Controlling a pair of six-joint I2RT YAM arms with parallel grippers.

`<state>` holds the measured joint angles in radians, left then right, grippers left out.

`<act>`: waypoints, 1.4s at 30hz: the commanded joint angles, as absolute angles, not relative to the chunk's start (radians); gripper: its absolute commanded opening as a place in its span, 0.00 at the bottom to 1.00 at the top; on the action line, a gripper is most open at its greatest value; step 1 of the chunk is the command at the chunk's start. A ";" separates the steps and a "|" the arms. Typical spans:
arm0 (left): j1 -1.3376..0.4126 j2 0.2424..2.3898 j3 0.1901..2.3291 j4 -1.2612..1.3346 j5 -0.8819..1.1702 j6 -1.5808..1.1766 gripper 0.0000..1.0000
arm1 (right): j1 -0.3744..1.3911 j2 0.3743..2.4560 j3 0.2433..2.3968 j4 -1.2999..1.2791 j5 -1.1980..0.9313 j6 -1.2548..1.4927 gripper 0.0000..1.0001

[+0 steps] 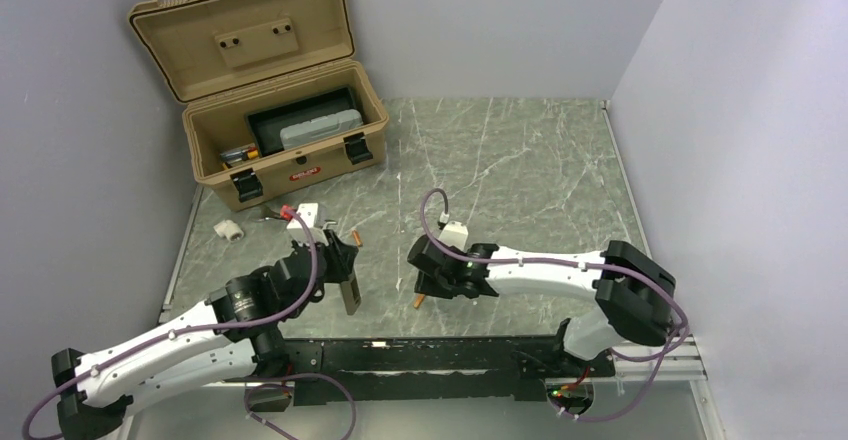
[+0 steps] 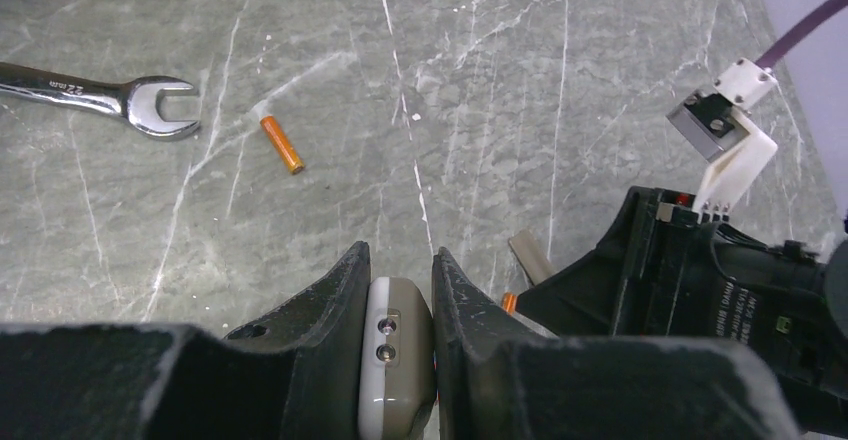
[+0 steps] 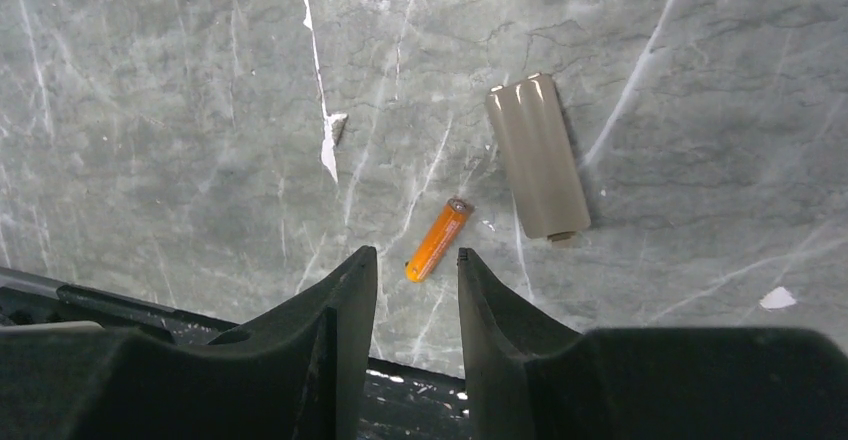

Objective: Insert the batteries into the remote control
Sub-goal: Pick up the battery from the center of the board.

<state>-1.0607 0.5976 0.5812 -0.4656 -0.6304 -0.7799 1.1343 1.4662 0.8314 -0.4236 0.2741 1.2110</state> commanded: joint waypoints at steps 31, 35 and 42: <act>-1.052 0.510 0.557 -0.390 -0.579 -0.766 0.00 | 1.146 1.706 1.031 -0.556 0.275 1.022 0.02; -1.042 0.516 0.556 -0.364 -0.542 -0.772 0.00 | 1.146 1.665 1.002 -0.513 0.279 0.976 0.00; -0.972 0.525 0.537 -0.283 -0.414 -0.800 0.00 | 1.144 1.440 0.902 -0.311 0.283 0.763 0.00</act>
